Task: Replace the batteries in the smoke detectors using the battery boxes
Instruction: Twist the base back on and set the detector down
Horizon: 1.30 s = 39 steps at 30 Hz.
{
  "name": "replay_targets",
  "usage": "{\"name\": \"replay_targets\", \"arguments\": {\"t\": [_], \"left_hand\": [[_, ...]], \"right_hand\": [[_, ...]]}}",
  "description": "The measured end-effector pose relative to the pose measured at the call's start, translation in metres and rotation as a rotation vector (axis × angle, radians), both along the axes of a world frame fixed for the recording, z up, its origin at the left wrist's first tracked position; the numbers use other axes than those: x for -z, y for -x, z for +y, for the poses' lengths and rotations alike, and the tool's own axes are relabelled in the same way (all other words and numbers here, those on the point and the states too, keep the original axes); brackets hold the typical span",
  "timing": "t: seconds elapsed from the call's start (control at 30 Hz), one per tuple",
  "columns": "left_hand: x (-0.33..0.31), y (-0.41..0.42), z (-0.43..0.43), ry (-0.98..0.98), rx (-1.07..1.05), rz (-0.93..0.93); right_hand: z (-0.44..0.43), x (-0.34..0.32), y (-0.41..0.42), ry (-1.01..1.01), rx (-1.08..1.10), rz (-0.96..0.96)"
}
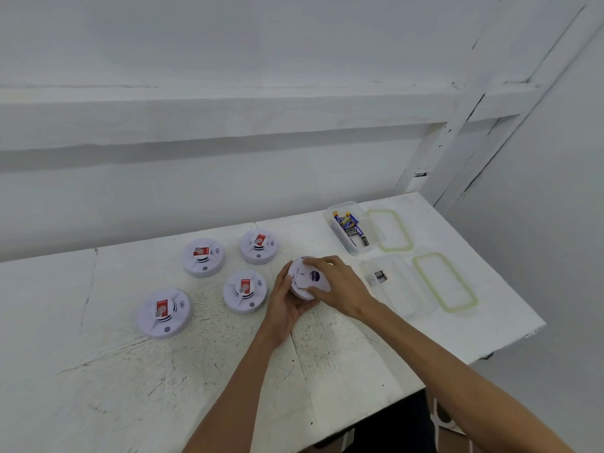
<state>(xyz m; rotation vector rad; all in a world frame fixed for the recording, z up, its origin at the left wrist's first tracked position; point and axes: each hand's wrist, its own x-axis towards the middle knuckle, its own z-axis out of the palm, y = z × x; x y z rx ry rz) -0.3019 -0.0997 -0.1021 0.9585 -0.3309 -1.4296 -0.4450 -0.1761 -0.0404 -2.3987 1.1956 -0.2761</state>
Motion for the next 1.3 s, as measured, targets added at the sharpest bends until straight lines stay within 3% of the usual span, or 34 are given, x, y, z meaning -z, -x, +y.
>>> {"name": "replay_targets", "arguments": {"t": [0.5,0.8,1.3], "left_hand": [[0.0,0.0,0.0,0.05,0.088,-0.117],[0.003,0.001,0.0,0.049,0.062,-0.127],[0.005,0.0,-0.001,0.045,0.107,-0.175]], "right_hand": [[-0.009,-0.003,0.001,0.025,-0.095,0.039],[-0.013,-0.008,0.012,-0.134,-0.058,-0.119],[-0.017,-0.007,0.015,-0.197,-0.042,-0.179]]}}
